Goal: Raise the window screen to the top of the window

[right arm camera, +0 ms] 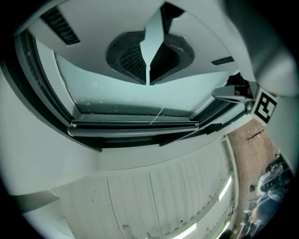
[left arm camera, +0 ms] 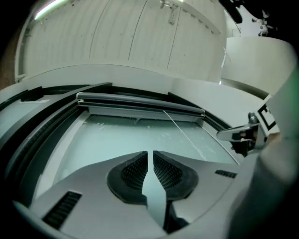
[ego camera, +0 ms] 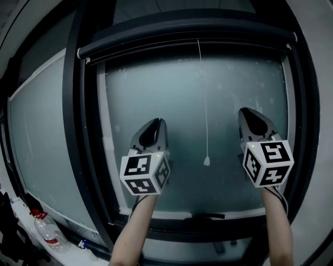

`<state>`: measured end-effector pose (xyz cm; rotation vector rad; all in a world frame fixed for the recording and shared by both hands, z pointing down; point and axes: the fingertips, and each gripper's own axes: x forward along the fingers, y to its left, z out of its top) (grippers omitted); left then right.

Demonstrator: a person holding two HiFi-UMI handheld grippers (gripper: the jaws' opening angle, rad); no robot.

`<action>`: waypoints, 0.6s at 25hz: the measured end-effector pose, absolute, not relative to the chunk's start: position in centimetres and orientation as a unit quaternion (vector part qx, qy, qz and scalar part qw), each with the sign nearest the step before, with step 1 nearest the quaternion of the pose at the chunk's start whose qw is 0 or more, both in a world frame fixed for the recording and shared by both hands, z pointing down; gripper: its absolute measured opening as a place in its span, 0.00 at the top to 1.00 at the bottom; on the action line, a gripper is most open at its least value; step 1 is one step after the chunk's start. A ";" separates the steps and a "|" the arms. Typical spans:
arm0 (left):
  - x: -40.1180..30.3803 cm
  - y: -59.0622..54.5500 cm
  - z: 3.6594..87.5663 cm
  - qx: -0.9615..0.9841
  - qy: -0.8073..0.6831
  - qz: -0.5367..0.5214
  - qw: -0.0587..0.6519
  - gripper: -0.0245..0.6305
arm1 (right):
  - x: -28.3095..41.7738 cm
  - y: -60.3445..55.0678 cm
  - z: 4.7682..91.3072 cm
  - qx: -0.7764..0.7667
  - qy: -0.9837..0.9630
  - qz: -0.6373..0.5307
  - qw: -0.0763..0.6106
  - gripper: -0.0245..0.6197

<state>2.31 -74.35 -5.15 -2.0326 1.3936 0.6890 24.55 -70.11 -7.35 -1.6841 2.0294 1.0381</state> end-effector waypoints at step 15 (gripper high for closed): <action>4.2 -72.2 37.6 -0.823 0.549 0.067 0.131 0.91 | 26.8 -68.3 38.4 -0.643 0.760 0.076 0.061 0.92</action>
